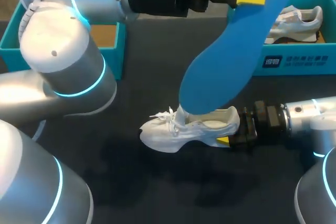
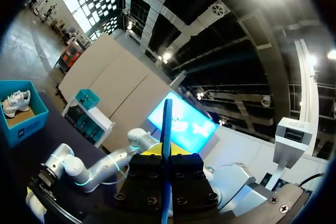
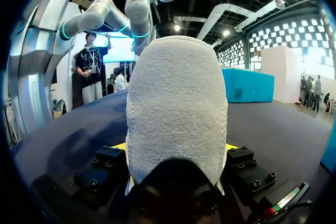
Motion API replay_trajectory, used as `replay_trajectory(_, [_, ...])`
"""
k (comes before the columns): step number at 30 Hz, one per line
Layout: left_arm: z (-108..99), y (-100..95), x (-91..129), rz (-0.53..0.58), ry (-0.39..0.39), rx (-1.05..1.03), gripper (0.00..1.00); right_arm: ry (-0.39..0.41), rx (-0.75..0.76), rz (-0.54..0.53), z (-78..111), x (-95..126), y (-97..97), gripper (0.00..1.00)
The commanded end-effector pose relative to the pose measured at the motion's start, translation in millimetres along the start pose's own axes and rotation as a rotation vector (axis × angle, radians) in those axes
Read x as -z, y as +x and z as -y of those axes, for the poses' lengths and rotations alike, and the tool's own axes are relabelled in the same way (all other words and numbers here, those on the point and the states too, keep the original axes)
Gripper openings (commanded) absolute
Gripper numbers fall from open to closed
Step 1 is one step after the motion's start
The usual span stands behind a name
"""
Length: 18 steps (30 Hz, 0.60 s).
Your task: Take the shoe out of the shoebox, open the shoe tongue, remove and reinsert the insole, then place the shoe into the shoebox
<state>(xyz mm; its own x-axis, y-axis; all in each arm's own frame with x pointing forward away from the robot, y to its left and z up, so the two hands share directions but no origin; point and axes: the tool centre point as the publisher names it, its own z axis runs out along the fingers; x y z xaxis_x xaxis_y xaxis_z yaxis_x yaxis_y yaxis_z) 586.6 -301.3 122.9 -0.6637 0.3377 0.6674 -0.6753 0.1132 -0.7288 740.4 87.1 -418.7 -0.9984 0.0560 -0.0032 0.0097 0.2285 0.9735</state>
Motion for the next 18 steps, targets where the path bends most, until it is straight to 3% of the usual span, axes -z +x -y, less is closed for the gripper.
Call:
replay_trajectory(1, [-9, 8.6, 3, -0.012, 0.024, -0.002, 0.00, 0.001, 0.001, 0.002, 1.9, -2, 0.6, 0.00])
replay_trajectory(7, [-17, 22.9, 3, -0.049, 0.027, -0.036, 0.00, 0.001, 0.001, 0.002, 1.9, -2, 0.6, 0.00])
replay_trajectory(18, [-4, 24.8, 8, -0.107, 0.217, -0.118, 0.00, 0.001, 0.001, 0.002, 1.9, -2, 0.6, 0.00])
